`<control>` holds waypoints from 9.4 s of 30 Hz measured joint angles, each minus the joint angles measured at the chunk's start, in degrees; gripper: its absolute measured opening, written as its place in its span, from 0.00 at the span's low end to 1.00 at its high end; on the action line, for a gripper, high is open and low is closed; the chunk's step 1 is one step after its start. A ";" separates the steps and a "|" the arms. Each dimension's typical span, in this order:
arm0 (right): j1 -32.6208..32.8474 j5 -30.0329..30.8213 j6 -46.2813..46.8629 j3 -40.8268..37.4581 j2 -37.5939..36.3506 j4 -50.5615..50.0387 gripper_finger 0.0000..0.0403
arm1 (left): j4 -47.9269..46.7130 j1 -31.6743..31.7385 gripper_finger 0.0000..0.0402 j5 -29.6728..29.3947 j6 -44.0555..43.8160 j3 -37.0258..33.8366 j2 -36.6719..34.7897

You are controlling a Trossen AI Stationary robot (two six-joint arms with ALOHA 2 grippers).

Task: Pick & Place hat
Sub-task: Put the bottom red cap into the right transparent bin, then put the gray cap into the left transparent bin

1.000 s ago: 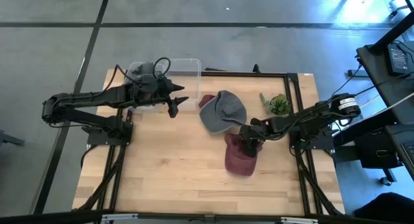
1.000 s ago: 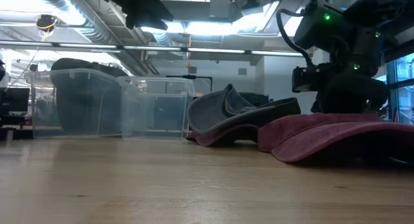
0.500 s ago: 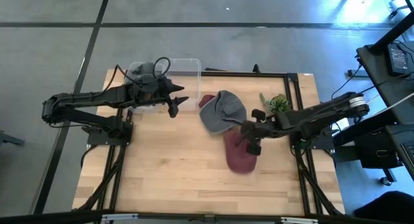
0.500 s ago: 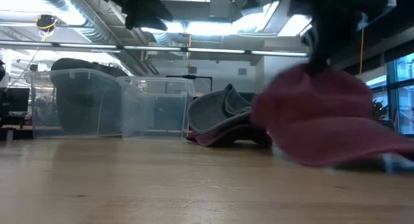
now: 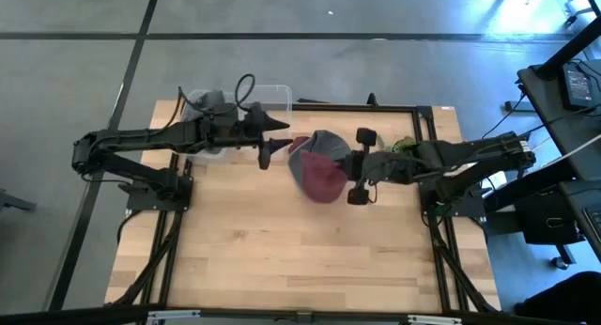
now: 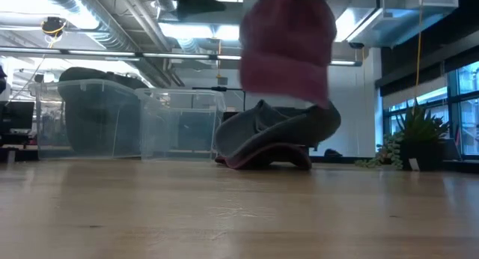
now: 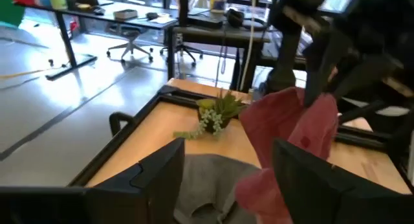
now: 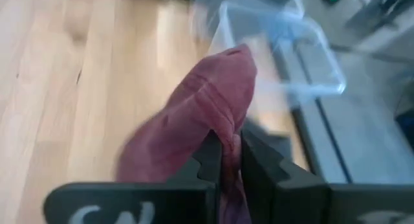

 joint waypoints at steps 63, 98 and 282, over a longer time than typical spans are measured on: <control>-8.91 -7.49 -13.56 1.94 4.96 13.28 0.32 | -9.03 -2.74 0.02 6.41 11.37 13.93 10.28; -8.91 -5.26 4.65 1.87 -0.73 -7.98 0.56 | 16.58 24.78 0.02 -7.64 15.94 -13.81 0.16; -15.84 -21.79 -8.67 17.74 24.29 -4.53 0.02 | 1.38 -6.99 0.41 0.16 7.34 -3.71 5.91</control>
